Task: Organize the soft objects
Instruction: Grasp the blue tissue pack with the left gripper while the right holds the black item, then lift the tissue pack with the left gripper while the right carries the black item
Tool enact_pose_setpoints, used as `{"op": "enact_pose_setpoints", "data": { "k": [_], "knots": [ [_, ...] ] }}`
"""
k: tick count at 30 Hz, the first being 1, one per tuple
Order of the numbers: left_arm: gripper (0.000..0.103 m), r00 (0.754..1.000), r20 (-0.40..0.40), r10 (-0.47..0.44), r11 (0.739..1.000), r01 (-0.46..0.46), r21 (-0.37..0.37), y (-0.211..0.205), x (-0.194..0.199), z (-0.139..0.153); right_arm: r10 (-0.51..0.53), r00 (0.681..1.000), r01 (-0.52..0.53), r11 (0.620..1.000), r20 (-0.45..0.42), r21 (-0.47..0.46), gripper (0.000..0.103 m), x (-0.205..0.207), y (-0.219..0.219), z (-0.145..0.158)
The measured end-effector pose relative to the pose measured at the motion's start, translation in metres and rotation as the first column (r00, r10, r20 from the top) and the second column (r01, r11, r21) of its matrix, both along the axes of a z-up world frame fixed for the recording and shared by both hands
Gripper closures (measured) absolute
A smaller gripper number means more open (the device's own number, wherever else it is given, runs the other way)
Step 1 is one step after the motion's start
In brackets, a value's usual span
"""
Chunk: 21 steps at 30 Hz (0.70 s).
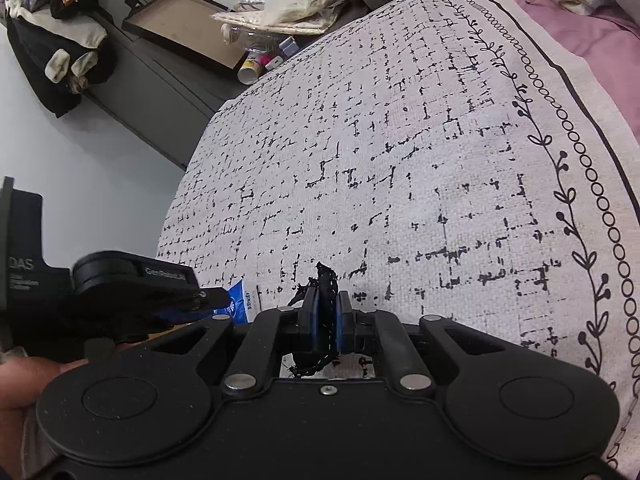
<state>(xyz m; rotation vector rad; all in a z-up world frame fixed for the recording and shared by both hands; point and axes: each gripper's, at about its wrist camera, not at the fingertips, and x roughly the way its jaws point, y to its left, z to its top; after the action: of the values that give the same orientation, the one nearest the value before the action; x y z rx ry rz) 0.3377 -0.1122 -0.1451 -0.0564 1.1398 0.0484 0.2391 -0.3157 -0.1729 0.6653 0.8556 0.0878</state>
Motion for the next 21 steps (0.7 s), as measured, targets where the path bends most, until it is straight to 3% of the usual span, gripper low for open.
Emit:
{"op": "enact_pose_setpoints", "data": {
  "k": [2, 5, 11, 14, 21],
  "knots": [
    [0.062, 1.0, -0.003, 0.006, 1.0, -0.006, -0.004, 0.001, 0.0, -0.003, -0.003, 1.0, 0.003, 1.0, -0.007, 0.011, 0.095, 0.002, -0.001, -0.002],
    [0.045, 1.0, 0.006, 0.015, 1.0, -0.015, -0.004, 0.003, 0.0, -0.007, -0.006, 1.0, 0.006, 1.0, -0.014, 0.022, 0.095, 0.006, 0.0, -0.004],
    [0.037, 0.999, -0.007, 0.033, 0.999, -0.033, 0.039, 0.003, 0.008, -0.019, -0.011, 1.0, 0.012, 0.999, -0.027, 0.032, 0.095, 0.012, -0.001, -0.01],
    [0.034, 0.999, -0.029, 0.032, 0.995, -0.029, 0.099, 0.004, 0.014, -0.03, -0.01, 0.999, 0.011, 0.999, -0.039, 0.033, 0.095, 0.016, 0.003, -0.014],
    [0.032, 0.999, -0.04, 0.031, 0.992, -0.026, 0.121, 0.007, 0.022, -0.046, 0.006, 0.998, -0.004, 1.0, -0.063, 0.027, 0.095, 0.021, 0.014, -0.025]
  ]
}}
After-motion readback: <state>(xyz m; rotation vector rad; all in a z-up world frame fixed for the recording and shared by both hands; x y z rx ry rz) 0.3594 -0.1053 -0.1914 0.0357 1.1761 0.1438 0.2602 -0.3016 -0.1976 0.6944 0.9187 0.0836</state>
